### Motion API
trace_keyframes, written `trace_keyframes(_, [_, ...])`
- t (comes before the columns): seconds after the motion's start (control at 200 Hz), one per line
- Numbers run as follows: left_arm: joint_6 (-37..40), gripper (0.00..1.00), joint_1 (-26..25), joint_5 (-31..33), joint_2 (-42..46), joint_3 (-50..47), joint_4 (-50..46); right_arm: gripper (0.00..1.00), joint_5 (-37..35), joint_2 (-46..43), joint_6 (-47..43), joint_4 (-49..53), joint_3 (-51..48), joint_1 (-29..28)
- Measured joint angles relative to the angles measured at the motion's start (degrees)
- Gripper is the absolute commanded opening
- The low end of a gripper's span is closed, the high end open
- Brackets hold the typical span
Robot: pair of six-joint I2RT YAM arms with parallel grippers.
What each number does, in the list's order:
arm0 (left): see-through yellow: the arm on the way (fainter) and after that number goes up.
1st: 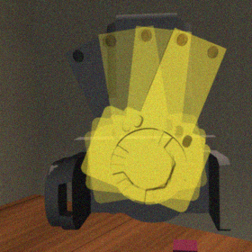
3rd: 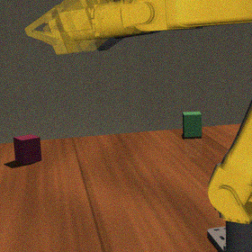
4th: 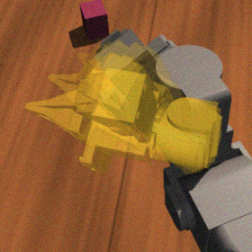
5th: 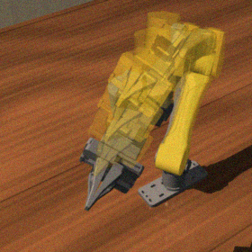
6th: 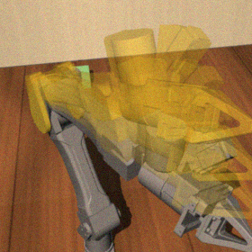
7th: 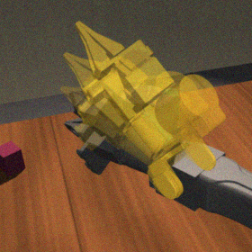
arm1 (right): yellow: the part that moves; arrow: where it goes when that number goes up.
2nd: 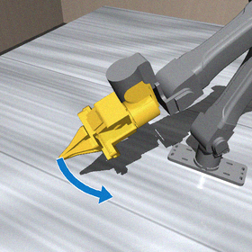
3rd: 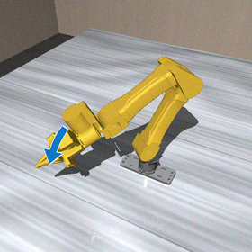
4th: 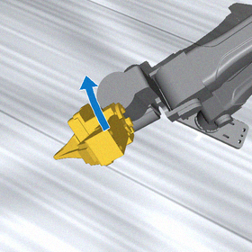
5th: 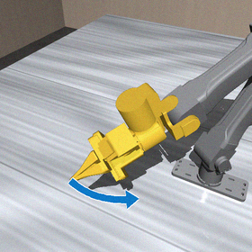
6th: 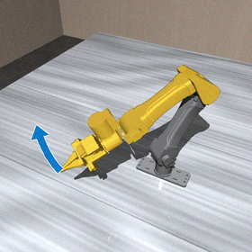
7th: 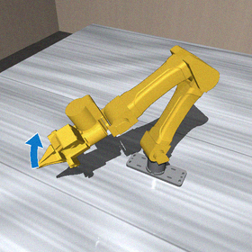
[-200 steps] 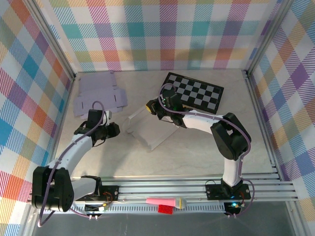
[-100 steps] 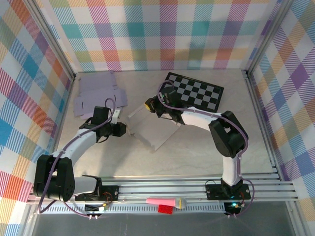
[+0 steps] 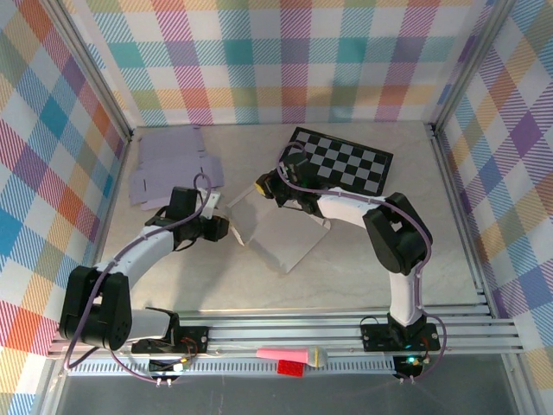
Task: Fold the paper box
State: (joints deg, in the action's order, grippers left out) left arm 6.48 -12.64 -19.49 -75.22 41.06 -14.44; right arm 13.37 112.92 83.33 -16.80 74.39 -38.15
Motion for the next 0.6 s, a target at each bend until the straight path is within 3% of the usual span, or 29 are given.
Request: trace_keyframes(0.6, [-1.8,0.29,-2.8,3.2,-2.0,1.7,1.6,0.0,-0.9,0.0,4.1,-6.2,-2.4,0.0])
